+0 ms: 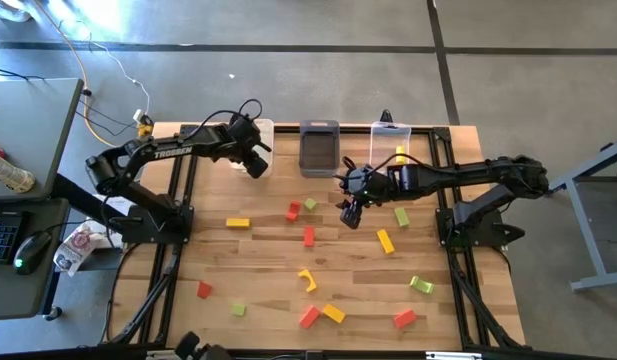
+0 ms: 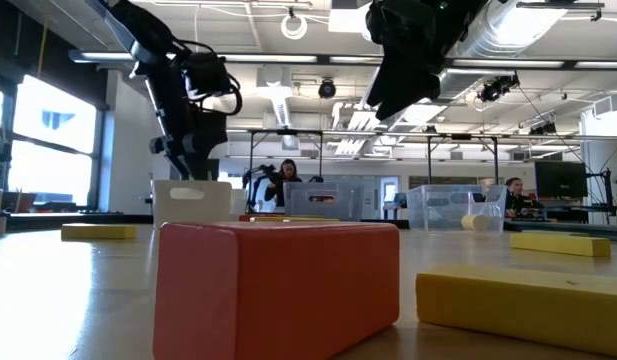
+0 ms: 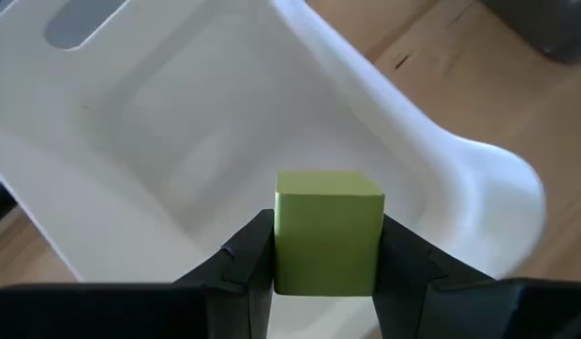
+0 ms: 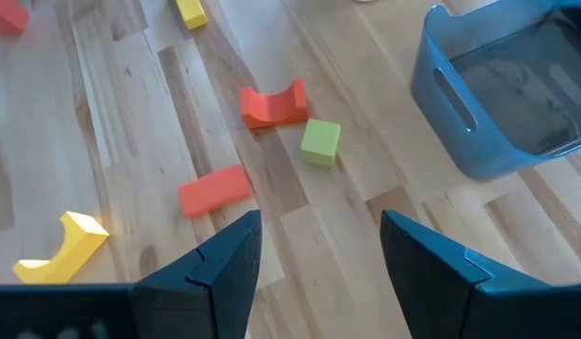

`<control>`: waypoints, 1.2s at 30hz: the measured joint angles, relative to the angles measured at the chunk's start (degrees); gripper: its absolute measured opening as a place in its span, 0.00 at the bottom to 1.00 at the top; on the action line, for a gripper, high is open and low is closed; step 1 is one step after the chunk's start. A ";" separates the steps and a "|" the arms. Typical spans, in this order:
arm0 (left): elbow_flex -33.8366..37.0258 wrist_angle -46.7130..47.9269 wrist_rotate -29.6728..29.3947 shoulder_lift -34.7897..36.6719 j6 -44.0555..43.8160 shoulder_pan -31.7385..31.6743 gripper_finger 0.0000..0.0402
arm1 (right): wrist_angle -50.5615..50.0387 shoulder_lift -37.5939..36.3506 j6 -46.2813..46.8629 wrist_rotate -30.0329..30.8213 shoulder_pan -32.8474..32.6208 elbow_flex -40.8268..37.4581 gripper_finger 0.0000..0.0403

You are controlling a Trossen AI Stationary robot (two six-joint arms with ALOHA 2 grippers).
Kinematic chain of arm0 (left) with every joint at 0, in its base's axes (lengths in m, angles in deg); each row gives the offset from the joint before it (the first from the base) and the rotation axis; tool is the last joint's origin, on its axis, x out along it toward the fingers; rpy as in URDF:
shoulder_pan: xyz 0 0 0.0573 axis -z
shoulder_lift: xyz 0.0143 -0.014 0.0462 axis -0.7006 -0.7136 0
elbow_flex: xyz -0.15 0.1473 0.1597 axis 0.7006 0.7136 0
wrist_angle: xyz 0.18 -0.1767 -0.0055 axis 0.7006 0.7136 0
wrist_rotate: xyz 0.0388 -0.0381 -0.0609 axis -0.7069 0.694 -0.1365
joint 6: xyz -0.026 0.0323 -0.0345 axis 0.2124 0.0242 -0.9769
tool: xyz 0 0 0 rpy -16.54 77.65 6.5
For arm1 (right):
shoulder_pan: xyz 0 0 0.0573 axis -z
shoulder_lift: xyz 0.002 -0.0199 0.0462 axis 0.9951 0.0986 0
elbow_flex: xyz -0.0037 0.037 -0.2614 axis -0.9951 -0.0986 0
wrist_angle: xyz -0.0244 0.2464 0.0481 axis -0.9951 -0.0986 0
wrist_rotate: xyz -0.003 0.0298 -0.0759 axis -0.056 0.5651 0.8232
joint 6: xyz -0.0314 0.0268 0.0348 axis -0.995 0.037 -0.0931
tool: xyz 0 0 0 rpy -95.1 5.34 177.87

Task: Sort & place blocks by color
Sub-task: Put the green block into the white bin, then put the orange block into the black bin

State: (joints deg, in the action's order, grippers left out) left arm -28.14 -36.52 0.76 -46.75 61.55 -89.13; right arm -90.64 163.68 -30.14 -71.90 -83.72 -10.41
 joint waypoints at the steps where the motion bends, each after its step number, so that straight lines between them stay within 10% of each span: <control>1: 0.00 -0.22 0.00 -0.45 0.01 -0.05 0.28 | 0.00 0.00 -0.10 0.00 0.00 0.00 0.51; 36: -1.79 -0.23 -0.05 -2.30 2.39 0.25 0.51 | 2.99 0.02 -7.60 -3.10 -5.25 -0.01 0.51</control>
State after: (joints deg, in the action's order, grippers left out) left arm -29.93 -36.75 0.71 -49.06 63.94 -88.88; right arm -87.65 163.70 -37.74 -75.00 -88.96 -10.42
